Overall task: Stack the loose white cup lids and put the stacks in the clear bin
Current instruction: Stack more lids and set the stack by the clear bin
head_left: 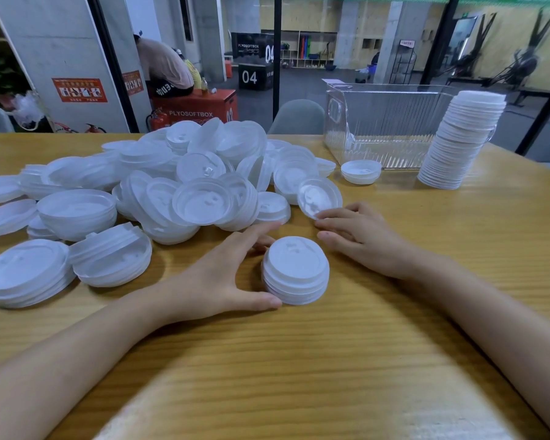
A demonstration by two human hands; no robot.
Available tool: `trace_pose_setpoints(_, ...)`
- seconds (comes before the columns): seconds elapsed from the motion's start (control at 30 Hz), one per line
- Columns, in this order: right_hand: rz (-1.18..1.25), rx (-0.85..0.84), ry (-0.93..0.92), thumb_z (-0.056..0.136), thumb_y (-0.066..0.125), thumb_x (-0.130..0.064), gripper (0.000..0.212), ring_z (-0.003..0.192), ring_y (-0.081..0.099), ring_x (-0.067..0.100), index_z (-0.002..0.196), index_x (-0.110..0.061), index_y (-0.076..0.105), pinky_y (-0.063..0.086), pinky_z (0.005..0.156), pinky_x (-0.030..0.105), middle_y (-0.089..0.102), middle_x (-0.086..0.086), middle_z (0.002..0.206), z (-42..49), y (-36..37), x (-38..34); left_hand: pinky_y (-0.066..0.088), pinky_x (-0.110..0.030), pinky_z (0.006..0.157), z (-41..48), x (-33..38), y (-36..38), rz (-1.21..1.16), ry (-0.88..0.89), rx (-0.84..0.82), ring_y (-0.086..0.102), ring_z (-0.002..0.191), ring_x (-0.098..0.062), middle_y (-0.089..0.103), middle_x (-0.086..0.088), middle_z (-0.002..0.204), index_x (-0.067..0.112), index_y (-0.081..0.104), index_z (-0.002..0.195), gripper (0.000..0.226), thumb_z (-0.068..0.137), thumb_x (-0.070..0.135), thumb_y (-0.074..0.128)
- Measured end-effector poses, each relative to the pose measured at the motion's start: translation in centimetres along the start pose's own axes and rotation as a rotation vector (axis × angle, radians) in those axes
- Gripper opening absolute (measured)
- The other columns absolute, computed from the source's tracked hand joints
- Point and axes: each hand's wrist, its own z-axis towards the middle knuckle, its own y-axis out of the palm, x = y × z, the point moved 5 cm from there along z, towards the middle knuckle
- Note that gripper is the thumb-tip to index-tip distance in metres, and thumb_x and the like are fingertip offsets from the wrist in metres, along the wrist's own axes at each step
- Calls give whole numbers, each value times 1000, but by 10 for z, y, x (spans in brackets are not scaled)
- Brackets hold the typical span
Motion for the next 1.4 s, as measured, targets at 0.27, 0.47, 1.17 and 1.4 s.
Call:
trace_pose_setpoints(0.27,1180,230,182,101,47,-22,25,91,60,9,100,-18,72,39,75,26,71,-5,105,-13,-33,6,25,-4,106,1,0,0,-1,-1,-3,38,131,10,45,21,138,40,23,150,102,70,42,85)
trace_pose_setpoints(0.47,677,260,437,96,60,-35,14,97,59,15,105,-25,64,44,78,26,62,-4,106,-18,-23,31,25,-6,107,1,0,0,0,-6,-8,38,130,10,45,23,137,43,23,149,101,69,43,85)
trace_pose_setpoints(1.17,472,114,-177,71,69,-56,49,122,49,1,118,-44,64,35,93,13,59,-28,126,-29,-32,-37,27,-9,108,1,-1,-1,-7,-18,-10,37,130,11,44,23,139,51,16,147,102,71,43,85)
trace_pose_setpoints(1.4,403,-2,-235,69,73,-56,50,127,44,16,118,-47,66,31,111,27,55,-22,127,-27,-12,-39,25,-5,107,0,-2,0,-6,-23,-6,35,129,14,44,26,137,45,19,150,103,71,42,85)
